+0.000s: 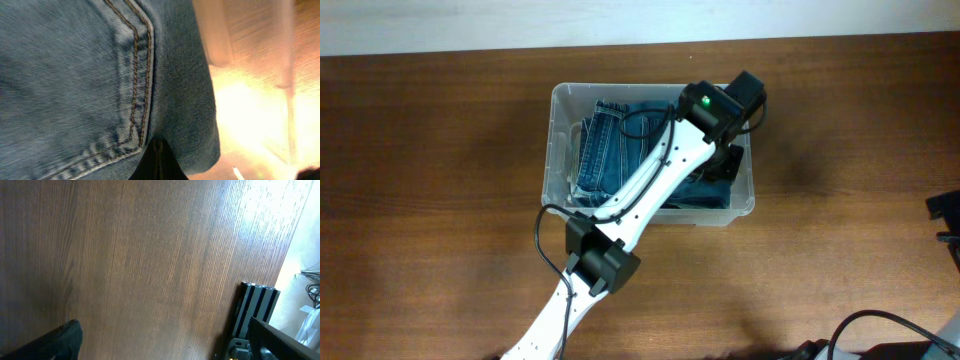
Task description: Pack container
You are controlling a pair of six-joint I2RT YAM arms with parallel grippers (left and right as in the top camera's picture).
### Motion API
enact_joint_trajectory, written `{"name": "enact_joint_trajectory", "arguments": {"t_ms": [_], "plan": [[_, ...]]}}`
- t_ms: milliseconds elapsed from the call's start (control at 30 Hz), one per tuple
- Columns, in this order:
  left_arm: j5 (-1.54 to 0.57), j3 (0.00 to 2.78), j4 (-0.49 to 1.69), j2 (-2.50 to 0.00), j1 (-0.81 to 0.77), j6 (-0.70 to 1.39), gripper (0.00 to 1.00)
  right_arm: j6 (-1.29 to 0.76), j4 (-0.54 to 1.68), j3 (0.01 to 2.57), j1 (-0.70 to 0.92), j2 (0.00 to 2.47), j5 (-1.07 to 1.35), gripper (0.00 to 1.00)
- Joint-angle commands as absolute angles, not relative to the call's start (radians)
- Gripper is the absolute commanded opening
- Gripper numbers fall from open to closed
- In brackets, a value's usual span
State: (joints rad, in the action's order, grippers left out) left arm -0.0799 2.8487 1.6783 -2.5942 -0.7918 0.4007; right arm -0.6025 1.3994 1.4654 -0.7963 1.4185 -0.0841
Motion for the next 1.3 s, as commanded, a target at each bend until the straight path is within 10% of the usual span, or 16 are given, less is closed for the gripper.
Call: {"name": "enact_joint_trajectory", "arguments": {"t_ms": [0, 1267], "plan": [[-0.089, 2.817, 1.667, -2.637, -0.786, 0.418, 0.01, -0.611, 1.399, 1.461, -0.799, 1.417, -0.089, 0.98], [-0.056, 2.802, 1.688, -2.503, -0.592, 0.341, 0.05, -0.611, 1.399, 1.461, -0.799, 1.417, -0.089, 0.98]]}}
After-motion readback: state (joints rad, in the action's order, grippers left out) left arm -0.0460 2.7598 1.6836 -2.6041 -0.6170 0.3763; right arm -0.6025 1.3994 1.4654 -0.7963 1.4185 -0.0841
